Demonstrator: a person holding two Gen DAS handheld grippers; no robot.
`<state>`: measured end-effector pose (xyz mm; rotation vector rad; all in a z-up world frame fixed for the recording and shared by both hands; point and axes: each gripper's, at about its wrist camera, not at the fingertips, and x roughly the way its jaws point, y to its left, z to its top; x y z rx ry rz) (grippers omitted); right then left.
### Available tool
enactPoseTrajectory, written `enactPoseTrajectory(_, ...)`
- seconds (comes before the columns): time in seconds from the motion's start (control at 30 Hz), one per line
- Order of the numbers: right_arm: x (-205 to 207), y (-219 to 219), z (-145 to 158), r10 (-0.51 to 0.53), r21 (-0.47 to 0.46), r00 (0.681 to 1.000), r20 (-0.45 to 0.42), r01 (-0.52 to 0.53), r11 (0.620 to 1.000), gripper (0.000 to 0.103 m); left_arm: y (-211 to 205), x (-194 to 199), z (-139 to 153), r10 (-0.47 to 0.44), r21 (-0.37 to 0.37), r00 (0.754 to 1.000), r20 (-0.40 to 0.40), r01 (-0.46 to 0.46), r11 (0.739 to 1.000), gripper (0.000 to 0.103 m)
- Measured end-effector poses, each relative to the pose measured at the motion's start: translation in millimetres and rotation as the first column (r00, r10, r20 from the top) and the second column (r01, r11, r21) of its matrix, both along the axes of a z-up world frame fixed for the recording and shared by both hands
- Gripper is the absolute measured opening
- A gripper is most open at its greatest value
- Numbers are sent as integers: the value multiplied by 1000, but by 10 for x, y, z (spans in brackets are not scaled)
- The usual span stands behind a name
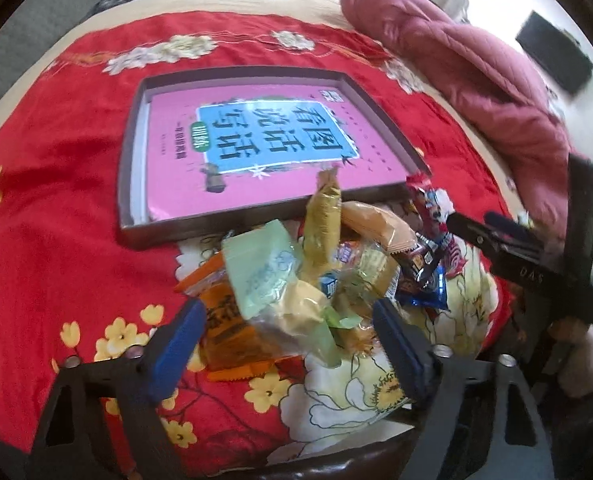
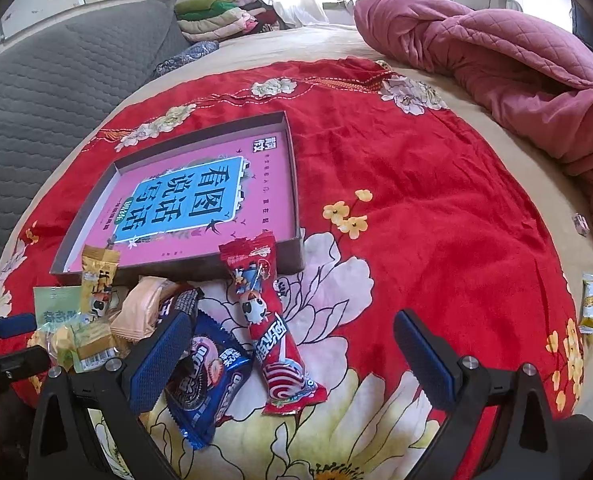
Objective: Organize snacks
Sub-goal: 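Move left tool to the green packet while right tool approaches the red candy stick, then grasp the green packet with left tool while right tool grasps the red candy stick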
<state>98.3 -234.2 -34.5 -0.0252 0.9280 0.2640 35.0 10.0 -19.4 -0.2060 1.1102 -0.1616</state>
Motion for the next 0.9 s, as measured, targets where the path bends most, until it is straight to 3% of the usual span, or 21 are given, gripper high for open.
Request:
enactPoseTrajectory(0.27,78,-10,-74,13,-5,999,-36,-13,1000,102,-208,73,-36,-126,161,992,15,122,979,57)
enactPoseTrajectory(0.43,161,9,-151,17,-29,998,-63,-18,999,101,-225,130,-65,-154,188,988,12,149,971,54)
enactPoseTrajectory(0.57,202,100,-199,58,-51,996,-64,-61,997,89,-203,163,-73,-171,174,985,11,166,971,51)
enactPoseTrajectory(0.63,234,153,-251,85,-51,993,-82,-89,995,76,-211,169,-76,-182,170,983,12,178,969,51)
enactPoseTrajectory(0.7,261,190,-302,106,-50,989,-102,-111,993,57,-210,179,-82,-194,161,981,10,190,968,50)
enactPoseTrajectory(0.9,285,309,-349,158,-76,983,-89,-165,983,33,-219,209,-87,-223,142,975,10,220,965,44)
